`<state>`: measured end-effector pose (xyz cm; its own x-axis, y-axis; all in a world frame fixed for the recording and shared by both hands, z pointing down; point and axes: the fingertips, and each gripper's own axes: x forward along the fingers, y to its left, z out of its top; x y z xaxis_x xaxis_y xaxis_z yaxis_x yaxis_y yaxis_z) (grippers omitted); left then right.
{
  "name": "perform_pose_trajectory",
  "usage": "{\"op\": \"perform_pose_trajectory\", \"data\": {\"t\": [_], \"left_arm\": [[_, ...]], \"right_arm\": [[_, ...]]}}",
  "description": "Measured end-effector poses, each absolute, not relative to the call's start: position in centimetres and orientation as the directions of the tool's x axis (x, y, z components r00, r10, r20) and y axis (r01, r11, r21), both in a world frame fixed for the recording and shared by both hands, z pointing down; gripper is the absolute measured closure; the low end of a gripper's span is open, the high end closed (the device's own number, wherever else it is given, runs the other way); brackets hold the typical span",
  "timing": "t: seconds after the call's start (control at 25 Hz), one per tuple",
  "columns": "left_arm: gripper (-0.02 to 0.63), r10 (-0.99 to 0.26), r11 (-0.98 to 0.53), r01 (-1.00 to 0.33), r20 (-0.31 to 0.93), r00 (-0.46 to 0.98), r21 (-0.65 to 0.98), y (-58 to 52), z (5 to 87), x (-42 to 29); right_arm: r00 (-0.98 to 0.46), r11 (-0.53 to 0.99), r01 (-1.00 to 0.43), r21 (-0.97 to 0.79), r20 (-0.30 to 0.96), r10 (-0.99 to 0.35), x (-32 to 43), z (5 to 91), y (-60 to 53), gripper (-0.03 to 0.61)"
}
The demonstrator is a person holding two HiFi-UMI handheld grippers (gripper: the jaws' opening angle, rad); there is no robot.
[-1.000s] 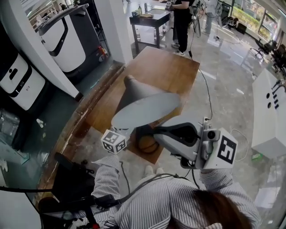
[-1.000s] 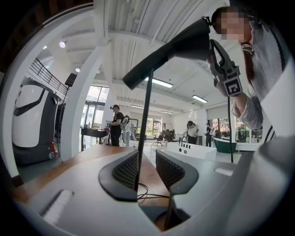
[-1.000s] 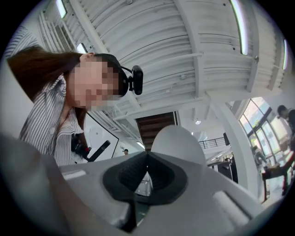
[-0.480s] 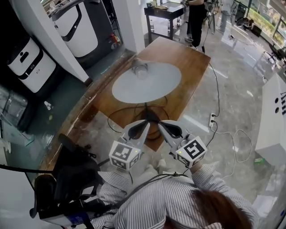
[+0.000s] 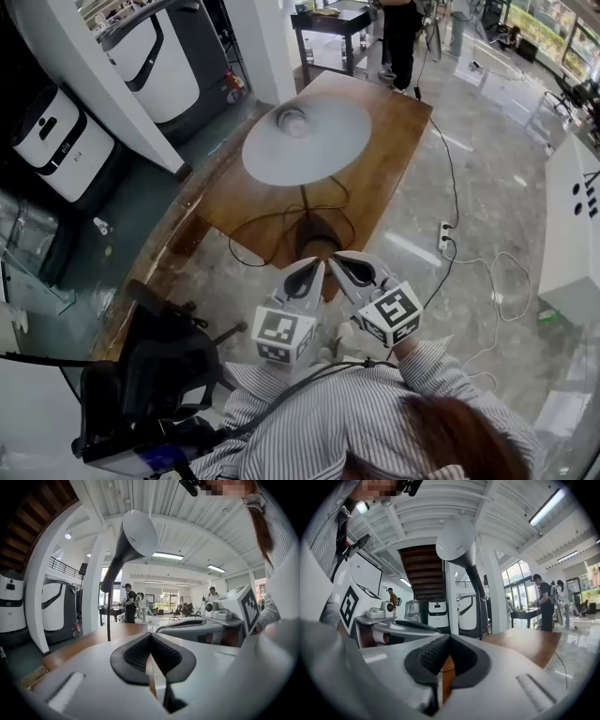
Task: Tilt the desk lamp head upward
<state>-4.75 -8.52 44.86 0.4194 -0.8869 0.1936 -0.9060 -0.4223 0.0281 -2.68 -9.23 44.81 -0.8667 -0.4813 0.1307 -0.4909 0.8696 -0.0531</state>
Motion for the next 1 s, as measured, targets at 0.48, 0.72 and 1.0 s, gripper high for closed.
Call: {"op": "perform_pose_trajectory", "data": {"t": [0.48,0.72,1.0], "left_arm": [[0.608,-0.886,-0.404,-0.911,0.214,0.412,0.082,-8.1,45.6,-5.1],[0.608,-0.886,-0.405,-0.910,0.208,0.415,0.088,-8.3,45.4,-4.3],[0.607,-0.881,-0.423,-0.904,0.204,0.426,0.059,-8.2,45.4,-3.9]], "right_arm": [[-0.854,0.860,-0.507,-0.053,0.165,-0.493,-2.2,45.3,-8.3,0.577],[-0.853,0.861,-0.507,-0.038,0.163,-0.495,-1.9,44.8,-8.5,0.577],[-0.849,0.857,-0.513,-0.040,0.172,-0.500,-1.6,45.1,-8.5,0.577]]}}
